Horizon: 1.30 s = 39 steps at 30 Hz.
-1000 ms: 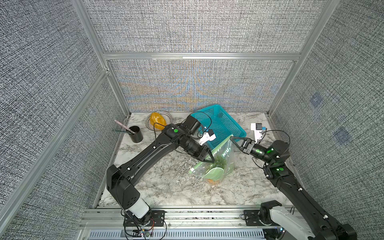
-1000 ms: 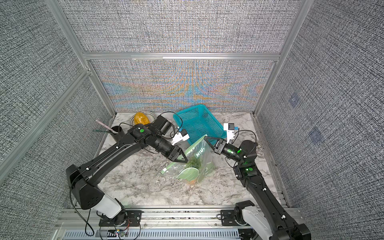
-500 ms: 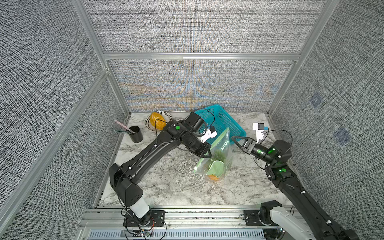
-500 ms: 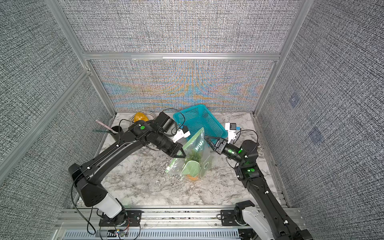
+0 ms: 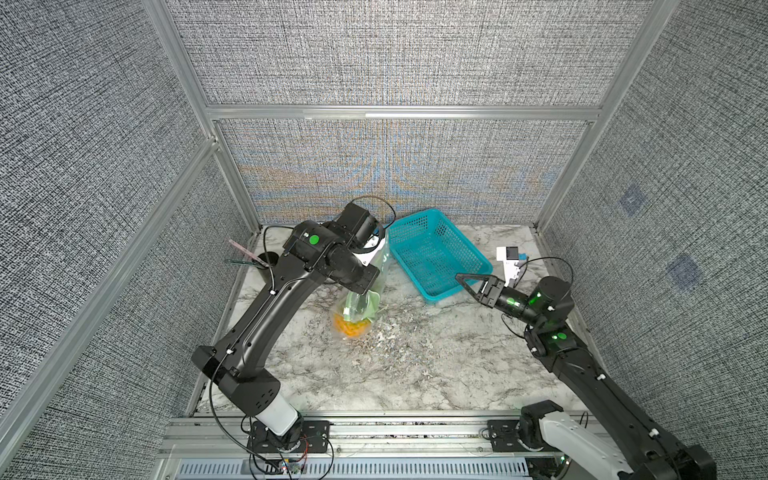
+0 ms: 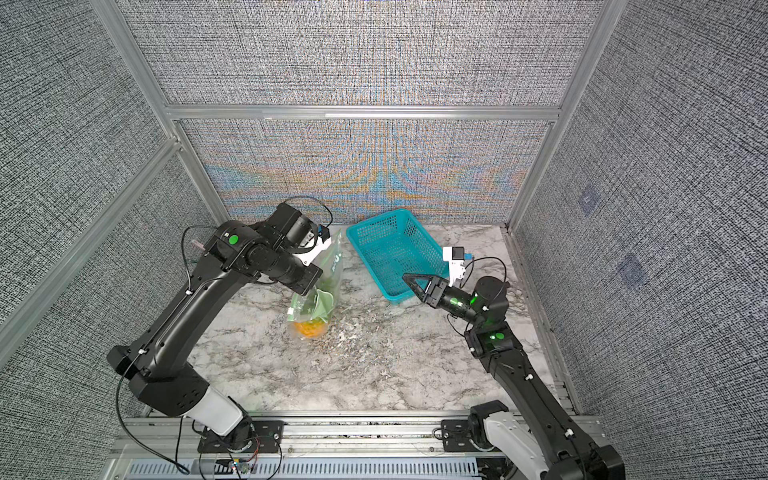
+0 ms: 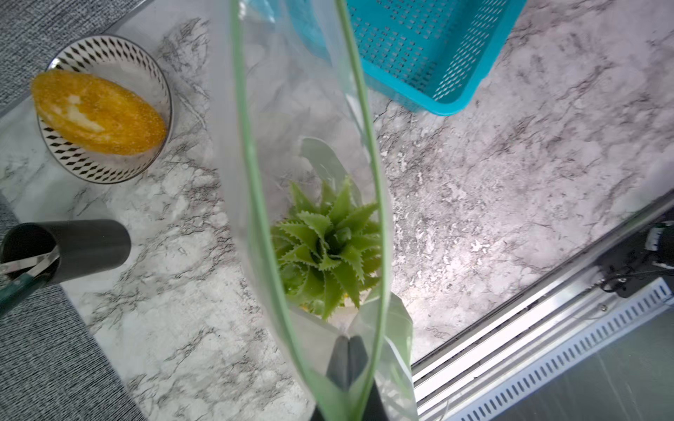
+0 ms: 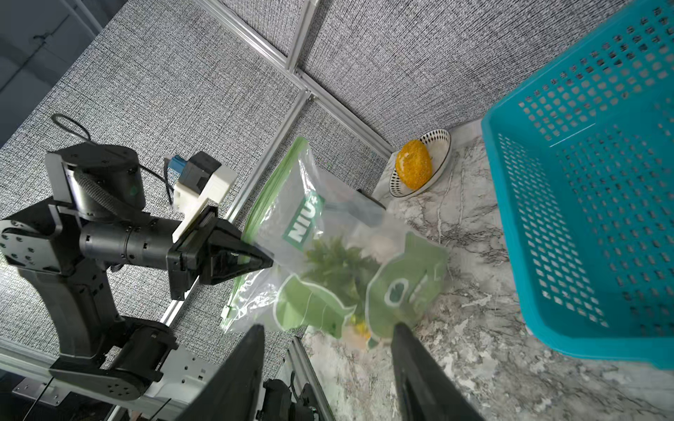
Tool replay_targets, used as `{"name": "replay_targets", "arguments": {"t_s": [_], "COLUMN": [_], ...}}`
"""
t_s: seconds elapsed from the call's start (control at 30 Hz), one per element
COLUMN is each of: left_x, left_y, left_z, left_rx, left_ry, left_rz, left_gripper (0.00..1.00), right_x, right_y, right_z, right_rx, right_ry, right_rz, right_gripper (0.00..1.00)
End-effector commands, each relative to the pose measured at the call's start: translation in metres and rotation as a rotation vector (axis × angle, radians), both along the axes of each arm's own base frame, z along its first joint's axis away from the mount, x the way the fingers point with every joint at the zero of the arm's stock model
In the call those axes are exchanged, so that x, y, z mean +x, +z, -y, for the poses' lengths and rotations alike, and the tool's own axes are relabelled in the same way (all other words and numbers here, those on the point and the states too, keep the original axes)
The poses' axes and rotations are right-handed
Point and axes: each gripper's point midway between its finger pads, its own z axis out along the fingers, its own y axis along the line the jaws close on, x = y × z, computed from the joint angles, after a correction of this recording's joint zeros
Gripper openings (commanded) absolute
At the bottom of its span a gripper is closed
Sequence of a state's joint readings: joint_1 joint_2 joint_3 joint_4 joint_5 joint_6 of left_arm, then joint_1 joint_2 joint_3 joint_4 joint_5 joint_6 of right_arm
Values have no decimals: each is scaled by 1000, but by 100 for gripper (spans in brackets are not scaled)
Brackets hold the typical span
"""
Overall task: Open the zip-top bag and take out the pineapple
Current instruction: Open the zipper of the food storage bag at the center of the board.
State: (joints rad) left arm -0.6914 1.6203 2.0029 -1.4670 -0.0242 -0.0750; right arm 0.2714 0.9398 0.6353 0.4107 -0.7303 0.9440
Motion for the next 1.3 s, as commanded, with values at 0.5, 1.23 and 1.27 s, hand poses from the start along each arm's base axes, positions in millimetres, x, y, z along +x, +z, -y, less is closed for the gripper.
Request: {"name": "replay_targets", "arguments": {"t_s": [0.5, 1.23, 1.27], "left_x": [-18, -13, -11], "left_y": [-54, -65, -67], "left_z": [69, 65, 65], "left_rx": [-303, -259, -253], "left_ry": [-22, 2, 7], "left_rz": [-273, -276, -270], "left_gripper": [11, 36, 35], "right_x": [13, 27, 26], "right_y": [-40, -67, -68], "right_z": [-77, -110, -110], "right_rx": [-32, -37, -38], "right_ry": [154, 247, 247], "right_rz": [-136, -204, -208], "right_gripper": [83, 7, 6]}}
